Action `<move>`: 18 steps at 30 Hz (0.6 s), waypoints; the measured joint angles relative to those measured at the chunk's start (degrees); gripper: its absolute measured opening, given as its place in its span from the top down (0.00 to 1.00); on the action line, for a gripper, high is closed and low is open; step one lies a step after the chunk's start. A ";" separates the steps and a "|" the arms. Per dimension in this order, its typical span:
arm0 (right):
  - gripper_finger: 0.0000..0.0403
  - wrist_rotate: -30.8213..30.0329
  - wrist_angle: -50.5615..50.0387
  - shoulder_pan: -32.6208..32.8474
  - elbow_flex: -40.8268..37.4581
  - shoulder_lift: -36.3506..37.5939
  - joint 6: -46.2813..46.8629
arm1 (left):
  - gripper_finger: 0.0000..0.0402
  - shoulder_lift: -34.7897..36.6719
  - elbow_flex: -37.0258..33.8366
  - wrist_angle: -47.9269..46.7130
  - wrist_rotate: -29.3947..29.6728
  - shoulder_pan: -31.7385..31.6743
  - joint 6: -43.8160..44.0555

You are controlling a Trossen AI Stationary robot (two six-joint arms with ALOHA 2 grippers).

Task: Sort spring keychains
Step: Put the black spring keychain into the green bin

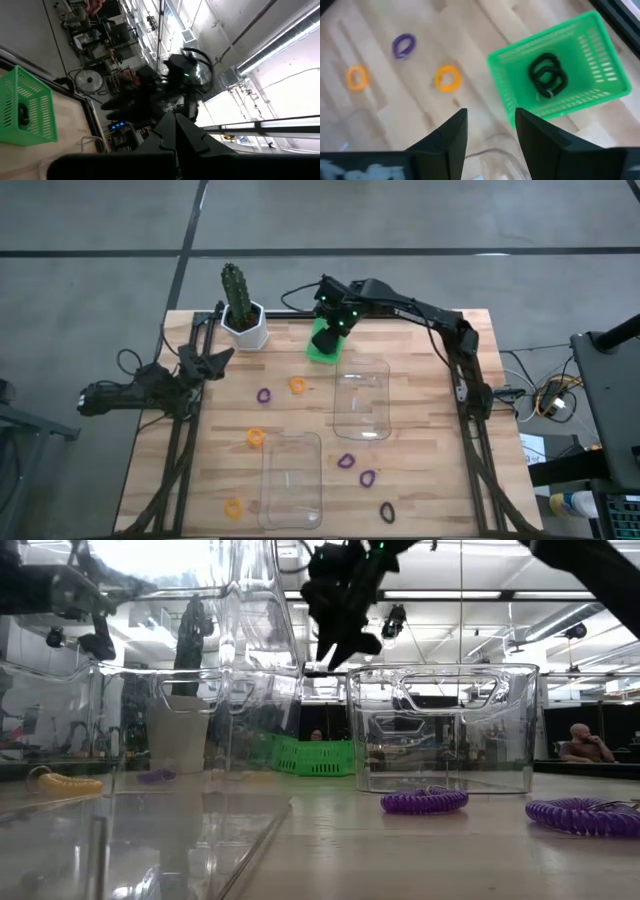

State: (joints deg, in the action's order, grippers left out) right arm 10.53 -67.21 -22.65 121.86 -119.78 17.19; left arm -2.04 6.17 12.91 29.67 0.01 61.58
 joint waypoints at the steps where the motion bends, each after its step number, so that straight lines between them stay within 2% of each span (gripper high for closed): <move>1: 0.62 0.01 -0.21 0.71 -0.15 0.74 -0.15 | 1.00 0.00 0.00 -0.21 -0.02 0.00 -0.02; 10: 0.65 -0.12 -6.57 9.07 -0.53 8.73 -0.74 | 1.00 0.00 0.00 -0.58 -0.02 0.00 -0.12; 18: 0.69 -3.30 -9.32 19.68 -5.78 17.29 7.86 | 1.00 0.00 0.00 -1.53 -0.02 0.00 -0.33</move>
State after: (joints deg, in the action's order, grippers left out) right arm 7.23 -76.53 -2.96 116.08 -102.50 25.05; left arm -2.04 6.17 11.38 29.65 0.01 61.25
